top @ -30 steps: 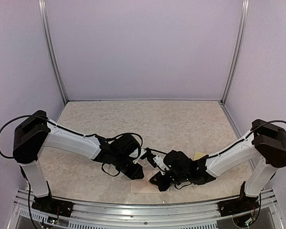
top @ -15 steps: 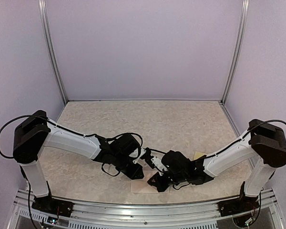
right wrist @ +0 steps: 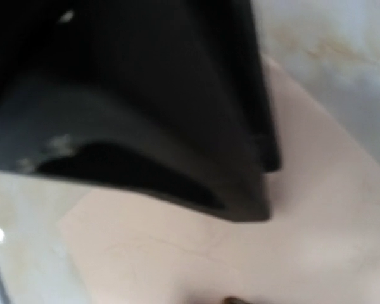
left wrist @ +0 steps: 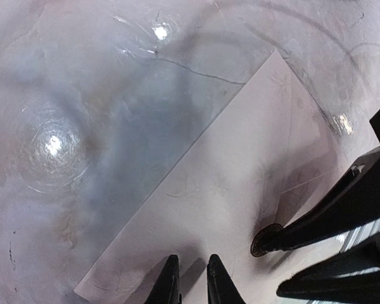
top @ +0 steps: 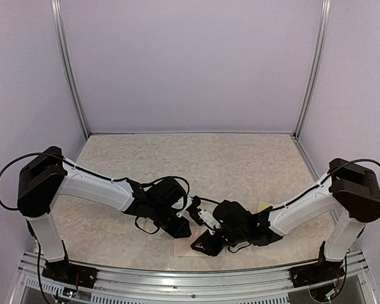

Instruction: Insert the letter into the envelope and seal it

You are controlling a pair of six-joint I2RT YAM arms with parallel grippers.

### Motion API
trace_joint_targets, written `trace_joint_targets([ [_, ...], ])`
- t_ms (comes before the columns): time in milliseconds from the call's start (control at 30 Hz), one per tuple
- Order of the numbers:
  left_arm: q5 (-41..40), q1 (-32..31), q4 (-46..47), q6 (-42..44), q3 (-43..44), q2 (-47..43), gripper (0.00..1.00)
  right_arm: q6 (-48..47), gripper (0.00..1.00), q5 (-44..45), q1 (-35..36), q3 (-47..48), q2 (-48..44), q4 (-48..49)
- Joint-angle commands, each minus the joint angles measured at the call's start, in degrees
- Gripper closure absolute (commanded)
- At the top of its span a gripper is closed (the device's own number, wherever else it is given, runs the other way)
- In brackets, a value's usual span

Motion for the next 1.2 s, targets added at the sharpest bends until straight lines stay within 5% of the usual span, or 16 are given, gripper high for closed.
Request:
trace_joint_targets([
  [0, 0.1, 0.2, -0.7, 0.2, 0.5, 1.6, 0.86, 0.2, 0.63, -2.2, 0.8, -0.2, -2.4, 1.5],
  [167, 0.1, 0.2, -0.7, 0.2, 0.5, 1.5, 0.86, 1.3, 0.46, -3.0, 0.8, -1.4, -5.8, 2.3],
  [333, 0.1, 0.2, -0.8, 0.2, 0.5, 1.6, 0.86, 2.4, 0.42, -1.9, 0.8, -3.1, -9.6, 2.9],
  [633, 0.1, 0.2, -0.8, 0.2, 0.6, 1.8, 0.86, 5.1, 0.99, 6.7, 0.5, -3.5, -9.8, -1.8],
  [1167, 0.2, 0.3, -0.8, 0.1, 0.6, 2.0, 0.86, 5.5, 1.00, 4.1, 0.6, -2.3, -1.5, 2.4],
])
